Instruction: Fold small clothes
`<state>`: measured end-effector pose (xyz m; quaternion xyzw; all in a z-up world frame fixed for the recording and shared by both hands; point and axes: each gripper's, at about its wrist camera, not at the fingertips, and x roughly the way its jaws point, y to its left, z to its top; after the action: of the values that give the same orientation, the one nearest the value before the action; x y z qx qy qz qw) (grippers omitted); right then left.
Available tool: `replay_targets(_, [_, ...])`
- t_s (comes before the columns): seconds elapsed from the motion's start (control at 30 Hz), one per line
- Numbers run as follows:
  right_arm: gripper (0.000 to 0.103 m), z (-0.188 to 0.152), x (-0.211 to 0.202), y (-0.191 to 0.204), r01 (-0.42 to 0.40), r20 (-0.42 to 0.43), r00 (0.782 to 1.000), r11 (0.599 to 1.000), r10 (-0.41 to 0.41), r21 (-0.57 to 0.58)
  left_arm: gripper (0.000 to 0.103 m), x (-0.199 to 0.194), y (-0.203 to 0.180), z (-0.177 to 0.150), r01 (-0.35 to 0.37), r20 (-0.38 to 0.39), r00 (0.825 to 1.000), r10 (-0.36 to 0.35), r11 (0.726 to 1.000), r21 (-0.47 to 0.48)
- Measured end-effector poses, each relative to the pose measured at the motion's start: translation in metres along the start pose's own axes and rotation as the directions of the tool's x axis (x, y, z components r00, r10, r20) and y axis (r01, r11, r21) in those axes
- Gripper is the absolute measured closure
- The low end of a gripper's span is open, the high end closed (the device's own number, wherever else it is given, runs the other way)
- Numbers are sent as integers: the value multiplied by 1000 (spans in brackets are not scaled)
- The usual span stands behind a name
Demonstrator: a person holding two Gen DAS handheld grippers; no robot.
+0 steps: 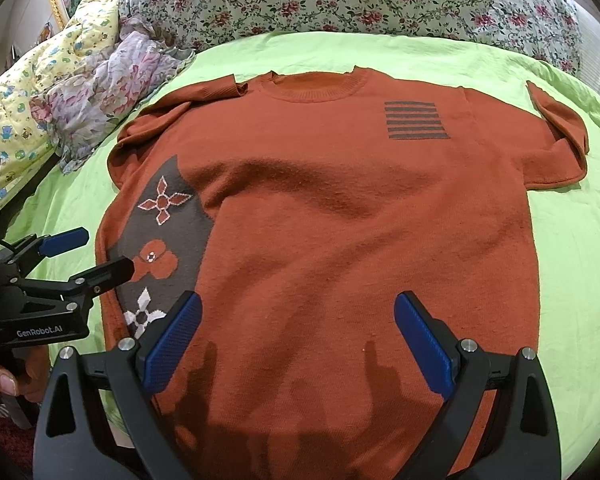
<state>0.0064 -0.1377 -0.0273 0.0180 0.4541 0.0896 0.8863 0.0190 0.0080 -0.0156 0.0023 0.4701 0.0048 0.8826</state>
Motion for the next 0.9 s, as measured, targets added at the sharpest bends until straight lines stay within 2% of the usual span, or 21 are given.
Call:
replay_targets(0.3, [6, 7, -13, -21, -12, 32, 999, 999, 11, 53, 7, 7, -7, 10, 11, -27, 1000, -11, 1000, -3])
replay_targets(0.5, [6, 21, -20, -60, -45, 65, 997, 984, 34, 174, 7, 17, -4, 30, 6, -46, 999, -7, 999, -36])
replay_targets(0.67, [6, 47, -28, -108, 38, 112, 992, 975, -64, 220, 7, 30, -4, 63, 2, -64, 998, -6, 999, -47])
replay_targets(0.9, [6, 104, -26, -197, 160, 121, 972, 940, -204, 300, 7, 50, -2, 110, -25, -62, 998, 19, 996, -91])
